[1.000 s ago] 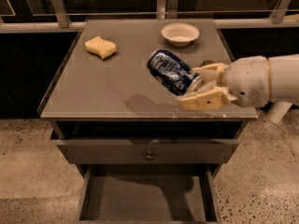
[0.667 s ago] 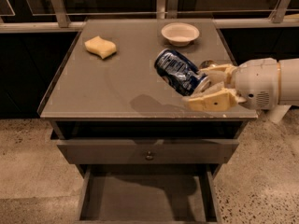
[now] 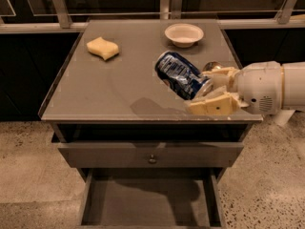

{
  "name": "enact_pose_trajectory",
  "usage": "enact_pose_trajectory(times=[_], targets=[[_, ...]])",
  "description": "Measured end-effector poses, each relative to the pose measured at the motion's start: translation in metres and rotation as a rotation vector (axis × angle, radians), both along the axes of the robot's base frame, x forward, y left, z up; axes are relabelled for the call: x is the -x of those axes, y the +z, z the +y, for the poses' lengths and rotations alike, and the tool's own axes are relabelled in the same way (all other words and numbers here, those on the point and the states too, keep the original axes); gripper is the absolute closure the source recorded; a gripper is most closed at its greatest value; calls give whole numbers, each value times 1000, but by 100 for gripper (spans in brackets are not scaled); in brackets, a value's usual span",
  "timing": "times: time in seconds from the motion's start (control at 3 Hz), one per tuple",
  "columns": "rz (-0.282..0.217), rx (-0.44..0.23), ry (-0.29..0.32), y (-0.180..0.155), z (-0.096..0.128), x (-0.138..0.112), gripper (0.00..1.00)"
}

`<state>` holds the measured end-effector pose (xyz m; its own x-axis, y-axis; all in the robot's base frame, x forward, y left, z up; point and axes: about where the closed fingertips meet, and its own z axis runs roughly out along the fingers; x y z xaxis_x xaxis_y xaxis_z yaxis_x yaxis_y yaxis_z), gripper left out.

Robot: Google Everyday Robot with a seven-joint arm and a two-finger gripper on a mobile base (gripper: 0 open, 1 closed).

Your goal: Place pepsi can into middle drawer

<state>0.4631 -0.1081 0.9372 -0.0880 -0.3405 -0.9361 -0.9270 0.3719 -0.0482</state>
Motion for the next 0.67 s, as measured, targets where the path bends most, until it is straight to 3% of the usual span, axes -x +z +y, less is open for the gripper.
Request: enact_pose_trajectory(times=[0.33, 0.67], targets=[[-5, -35, -28, -21, -1, 21, 100], [16, -110, -95, -70, -10, 54, 100]])
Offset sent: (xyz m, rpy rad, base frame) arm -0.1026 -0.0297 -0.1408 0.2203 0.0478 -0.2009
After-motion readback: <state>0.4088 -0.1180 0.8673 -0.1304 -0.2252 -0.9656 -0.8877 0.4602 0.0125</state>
